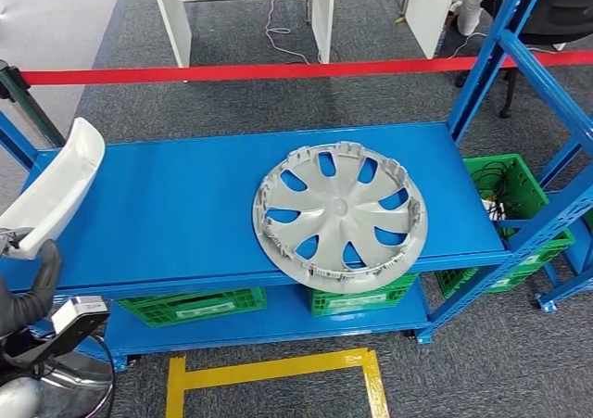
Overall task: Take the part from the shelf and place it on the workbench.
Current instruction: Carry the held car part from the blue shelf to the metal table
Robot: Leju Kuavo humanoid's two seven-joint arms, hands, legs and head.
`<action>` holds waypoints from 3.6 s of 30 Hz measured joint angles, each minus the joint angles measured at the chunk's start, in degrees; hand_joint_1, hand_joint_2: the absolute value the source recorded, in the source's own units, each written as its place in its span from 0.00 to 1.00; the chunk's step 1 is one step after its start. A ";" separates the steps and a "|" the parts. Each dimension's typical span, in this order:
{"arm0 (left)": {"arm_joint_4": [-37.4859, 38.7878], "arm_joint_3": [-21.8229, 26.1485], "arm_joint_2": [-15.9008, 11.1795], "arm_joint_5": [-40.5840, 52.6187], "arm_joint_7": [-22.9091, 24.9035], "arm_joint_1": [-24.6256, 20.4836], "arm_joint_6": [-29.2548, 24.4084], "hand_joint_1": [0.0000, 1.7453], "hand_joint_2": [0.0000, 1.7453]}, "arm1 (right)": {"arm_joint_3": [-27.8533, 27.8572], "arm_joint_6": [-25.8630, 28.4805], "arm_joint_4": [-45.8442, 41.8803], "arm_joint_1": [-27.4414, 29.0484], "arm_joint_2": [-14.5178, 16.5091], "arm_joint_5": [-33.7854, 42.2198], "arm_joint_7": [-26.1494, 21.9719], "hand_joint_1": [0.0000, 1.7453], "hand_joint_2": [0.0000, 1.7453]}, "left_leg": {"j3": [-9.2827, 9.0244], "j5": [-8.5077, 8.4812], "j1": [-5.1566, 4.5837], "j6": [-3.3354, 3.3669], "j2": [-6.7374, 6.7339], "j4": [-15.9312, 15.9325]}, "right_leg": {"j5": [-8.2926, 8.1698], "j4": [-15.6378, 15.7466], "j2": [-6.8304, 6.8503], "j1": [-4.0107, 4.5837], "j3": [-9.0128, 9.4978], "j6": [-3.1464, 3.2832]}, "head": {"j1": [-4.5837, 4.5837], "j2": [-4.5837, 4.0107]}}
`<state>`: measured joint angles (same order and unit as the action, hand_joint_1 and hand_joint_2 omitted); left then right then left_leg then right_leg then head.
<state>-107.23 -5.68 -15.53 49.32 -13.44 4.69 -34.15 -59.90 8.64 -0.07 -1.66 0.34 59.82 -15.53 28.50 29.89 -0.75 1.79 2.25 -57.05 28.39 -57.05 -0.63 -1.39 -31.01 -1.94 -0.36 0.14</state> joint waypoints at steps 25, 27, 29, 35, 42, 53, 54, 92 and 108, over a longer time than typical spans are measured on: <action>-0.68 0.42 -2.22 0.61 0.55 0.93 0.95 1.00 1.00 | 1.46 3.68 0.00 -0.77 3.56 2.59 -0.60 0.00 0.00 | 3.61 4.95 1.41 -2.74 -1.53 -11.78 | -1.51 -1.09 1.36 0.09 -2.93 2.03 | -0.15 0.00; -0.74 0.41 -2.33 0.68 0.54 0.82 1.20 1.00 1.00 | 1.56 3.65 0.00 -0.81 3.75 2.92 -0.74 0.00 0.00 | -0.87 2.40 1.49 -2.74 -1.65 -3.85 | -2.06 -1.40 1.43 0.10 -3.64 1.52 | -0.13 -0.01; -0.85 0.41 -2.43 0.73 0.52 0.73 1.26 1.00 1.00 | 1.58 3.62 0.00 -0.84 3.82 3.07 -0.84 0.00 0.00 | -2.72 2.13 1.29 -2.41 -1.63 0.19 | -2.88 -1.46 1.43 0.23 -4.13 0.78 | -0.13 0.00; -0.93 0.38 -2.54 0.74 0.47 0.59 1.28 1.00 1.00 | 1.61 3.62 0.00 -0.64 3.86 3.11 -0.86 0.00 0.00 | 0.20 -0.67 1.11 0.37 -2.00 0.53 | 3.12 -7.58 0.95 0.18 -7.14 -0.88 | -0.36 0.00; -0.94 0.33 -2.51 0.97 0.46 0.57 1.32 1.00 1.00 | 1.79 3.54 0.01 -0.80 3.82 3.61 -1.20 0.00 0.00 | 4.87 -4.33 -0.29 0.85 -1.95 0.18 | 2.72 -6.90 0.59 1.38 0.49 1.40 | -0.39 -0.01; -0.94 0.11 -2.69 -0.66 0.08 -0.32 2.17 1.00 1.00 | 2.68 3.40 0.07 -0.88 4.55 5.03 -1.91 0.00 0.00 | 8.99 5.79 1.02 -2.67 -1.94 -14.53 | -0.92 2.55 1.41 1.27 1.13 3.02 | 0.04 -0.01; -0.94 0.18 -2.69 -0.66 0.03 -0.30 2.21 1.00 1.00 | 2.68 3.37 0.07 -0.88 4.64 5.03 -1.91 0.00 0.00 | 8.33 4.94 1.28 -2.98 -1.94 -15.59 | -1.40 2.11 1.48 1.19 0.09 2.85 | 0.06 -0.01; -1.92 8.35 -1.48 -2.53 -2.22 4.70 4.47 1.00 1.00 | 2.27 4.59 0.07 -0.28 6.07 4.05 -1.61 0.00 0.00 | -1.14 1.61 1.19 -2.12 -1.94 -0.87 | -2.49 -1.56 1.70 1.72 -4.35 1.29 | -0.02 0.00; -2.03 8.52 -0.67 -2.02 -2.60 4.68 5.30 1.00 1.00 | 1.09 4.92 0.15 -0.80 6.09 4.76 -1.75 0.00 0.00 | 6.91 -6.23 1.26 -1.91 -2.28 -0.54 | 3.02 2.34 0.28 1.57 5.71 0.80 | -0.75 0.01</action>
<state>-109.26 2.85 -16.21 47.30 -16.04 9.37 -28.85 -58.81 13.56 0.09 -2.47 6.43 64.58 -17.28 35.41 23.66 0.51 -0.11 -0.03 -57.59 31.41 -54.71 -0.35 0.17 -25.31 -1.14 -1.11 0.14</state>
